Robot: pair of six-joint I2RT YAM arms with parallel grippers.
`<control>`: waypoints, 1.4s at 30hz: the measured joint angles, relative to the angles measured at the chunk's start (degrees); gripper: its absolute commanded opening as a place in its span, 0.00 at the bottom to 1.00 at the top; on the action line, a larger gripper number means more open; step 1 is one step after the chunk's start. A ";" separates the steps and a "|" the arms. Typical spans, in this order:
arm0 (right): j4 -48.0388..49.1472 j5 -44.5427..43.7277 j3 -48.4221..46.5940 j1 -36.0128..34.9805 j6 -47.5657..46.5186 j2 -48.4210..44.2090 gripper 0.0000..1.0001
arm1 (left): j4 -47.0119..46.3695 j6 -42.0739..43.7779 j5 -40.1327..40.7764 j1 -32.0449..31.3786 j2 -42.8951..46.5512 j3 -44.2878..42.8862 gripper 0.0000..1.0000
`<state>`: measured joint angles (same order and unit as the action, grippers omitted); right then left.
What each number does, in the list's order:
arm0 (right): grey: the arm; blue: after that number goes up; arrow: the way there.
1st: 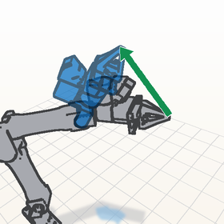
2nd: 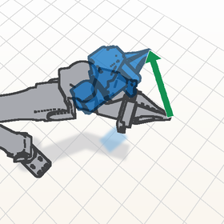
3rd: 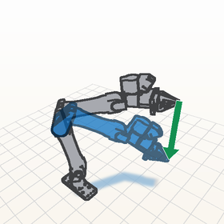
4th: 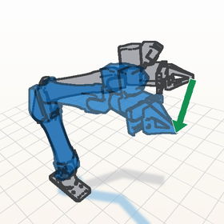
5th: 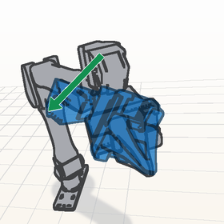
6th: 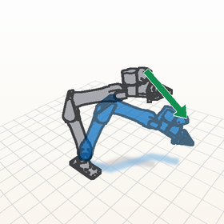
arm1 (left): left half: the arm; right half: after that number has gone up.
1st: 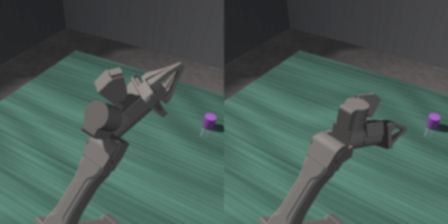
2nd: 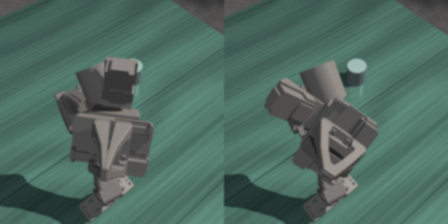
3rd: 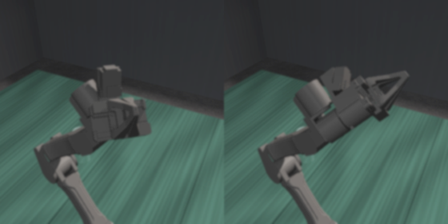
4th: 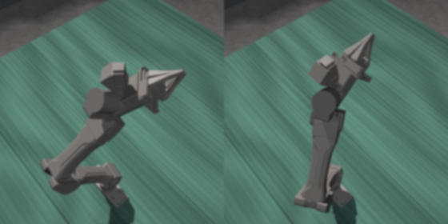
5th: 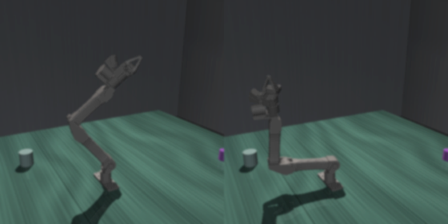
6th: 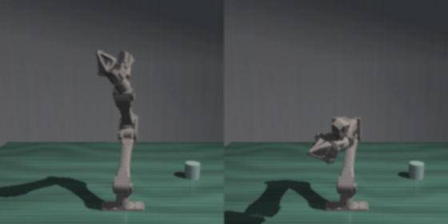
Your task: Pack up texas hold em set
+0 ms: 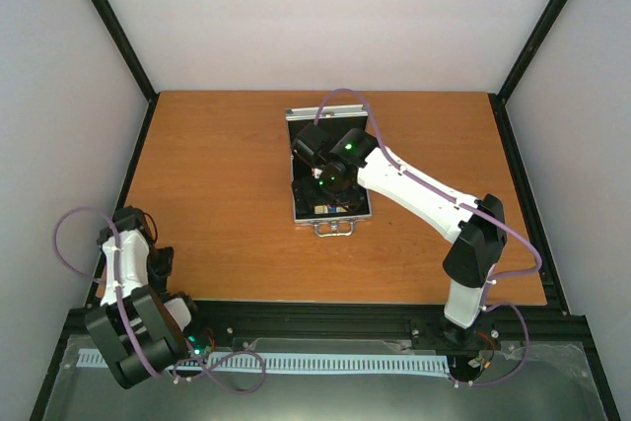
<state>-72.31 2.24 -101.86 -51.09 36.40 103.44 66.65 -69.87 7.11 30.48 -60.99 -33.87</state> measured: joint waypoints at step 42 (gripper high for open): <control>1.42 -0.17 0.15 0.17 -0.28 0.00 1.00 | -4.48 5.95 -4.33 11.47 -5.81 2.45 0.78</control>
<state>-70.89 2.07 -101.71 -50.92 36.12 103.44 62.17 -63.92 2.79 41.95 -66.81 -31.42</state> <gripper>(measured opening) 0.999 0.796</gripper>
